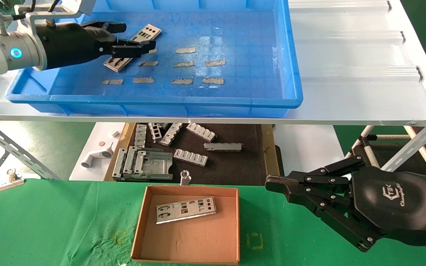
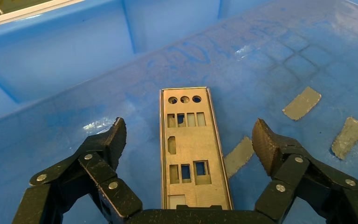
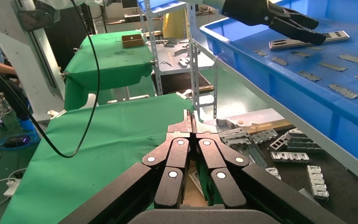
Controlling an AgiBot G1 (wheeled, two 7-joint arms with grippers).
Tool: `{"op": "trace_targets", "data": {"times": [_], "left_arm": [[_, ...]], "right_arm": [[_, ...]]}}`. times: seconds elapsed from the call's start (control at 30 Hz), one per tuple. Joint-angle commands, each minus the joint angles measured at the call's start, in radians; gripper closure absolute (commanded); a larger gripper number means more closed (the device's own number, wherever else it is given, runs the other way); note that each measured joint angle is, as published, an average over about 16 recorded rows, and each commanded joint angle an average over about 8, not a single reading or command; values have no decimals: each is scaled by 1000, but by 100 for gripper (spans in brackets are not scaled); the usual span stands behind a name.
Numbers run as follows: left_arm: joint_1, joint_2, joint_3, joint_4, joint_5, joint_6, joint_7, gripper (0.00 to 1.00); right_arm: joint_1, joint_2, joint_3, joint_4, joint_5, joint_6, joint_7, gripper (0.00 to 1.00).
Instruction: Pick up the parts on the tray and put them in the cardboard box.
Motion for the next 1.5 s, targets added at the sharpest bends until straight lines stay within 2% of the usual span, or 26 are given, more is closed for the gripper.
{"op": "trace_targets", "data": {"times": [0.03, 1.07, 1.5], "left_arm": [[0, 0, 1, 2, 1, 0, 4, 100], [-1, 10, -3, 12, -4, -22, 43, 100], [-23, -4, -11, 6, -16, 12, 51, 100]], "right_arm": [[0, 0, 0, 0, 0, 0, 0, 100], [0, 0, 0, 0, 0, 0, 0, 100], [0, 0, 0, 0, 0, 0, 0, 100]]}}
